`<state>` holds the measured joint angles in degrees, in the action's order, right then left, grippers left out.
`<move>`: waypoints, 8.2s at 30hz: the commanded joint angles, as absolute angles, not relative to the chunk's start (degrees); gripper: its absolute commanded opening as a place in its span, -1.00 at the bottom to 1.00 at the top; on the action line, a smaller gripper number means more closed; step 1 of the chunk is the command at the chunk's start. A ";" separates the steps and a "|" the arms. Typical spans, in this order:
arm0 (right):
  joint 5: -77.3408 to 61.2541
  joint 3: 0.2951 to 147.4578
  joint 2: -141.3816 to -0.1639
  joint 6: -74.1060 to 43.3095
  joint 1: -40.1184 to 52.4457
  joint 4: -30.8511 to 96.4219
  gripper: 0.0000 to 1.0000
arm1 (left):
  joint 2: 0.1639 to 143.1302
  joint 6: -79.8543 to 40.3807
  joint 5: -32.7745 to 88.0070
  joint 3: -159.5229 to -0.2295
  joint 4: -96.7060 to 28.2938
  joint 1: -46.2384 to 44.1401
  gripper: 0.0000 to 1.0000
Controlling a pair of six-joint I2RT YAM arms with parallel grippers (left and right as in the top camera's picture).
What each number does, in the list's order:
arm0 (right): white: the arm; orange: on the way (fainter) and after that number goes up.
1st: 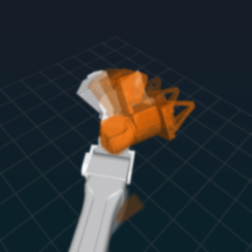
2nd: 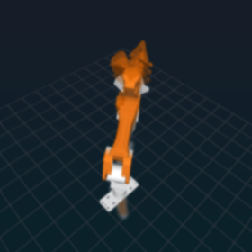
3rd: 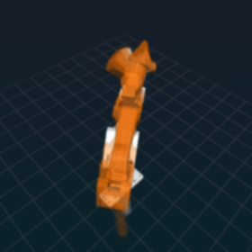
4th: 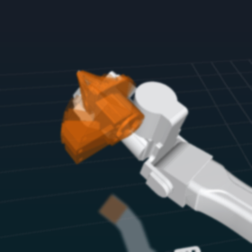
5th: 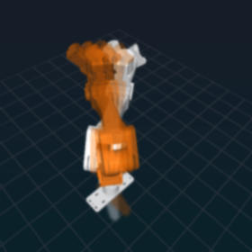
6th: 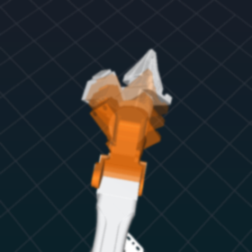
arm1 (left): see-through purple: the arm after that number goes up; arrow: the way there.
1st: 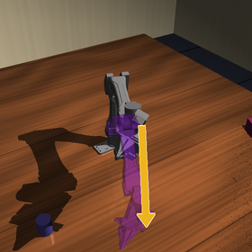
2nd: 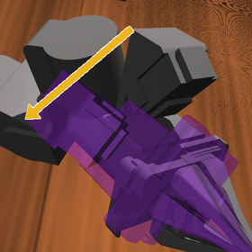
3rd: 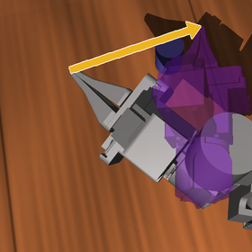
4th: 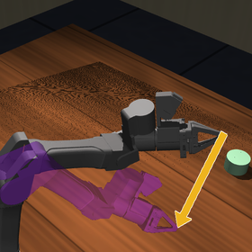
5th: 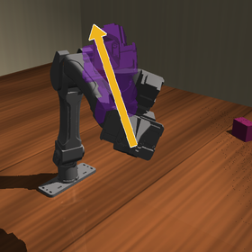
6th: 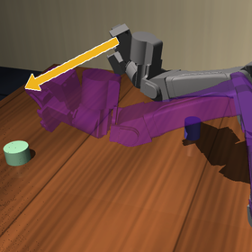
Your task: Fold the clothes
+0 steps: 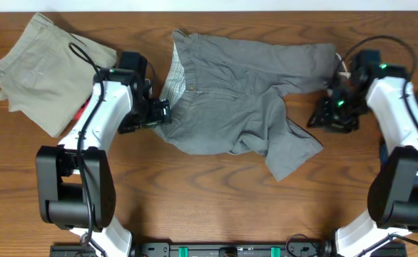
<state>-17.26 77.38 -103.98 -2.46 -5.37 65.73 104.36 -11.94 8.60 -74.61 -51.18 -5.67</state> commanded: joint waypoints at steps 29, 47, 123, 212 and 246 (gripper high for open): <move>-21.02 73.73 -104.20 3.31 -6.31 61.78 -0.21 | 103.74 -12.73 8.32 -67.79 -40.49 -5.54 -0.88; -18.00 61.36 -103.26 -0.36 -5.67 45.76 -0.98 | 103.74 -12.75 6.28 -67.79 -45.01 -5.54 -0.87; -20.99 51.72 -102.74 -6.17 -7.22 35.55 -0.98 | 95.50 -14.37 14.57 -62.00 -38.00 -4.10 0.58; -23.94 81.34 -102.83 -4.10 -6.57 57.80 0.26 | 94.87 -18.72 11.29 -64.58 -33.50 0.40 -0.87; -18.63 58.65 -99.48 -7.66 -3.92 37.56 -0.98 | 95.11 -18.74 10.85 -64.34 -35.11 0.40 -0.87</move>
<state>-19.88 53.91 -101.56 -7.27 -0.47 33.63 94.63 -18.22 11.60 -64.42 -34.96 0.23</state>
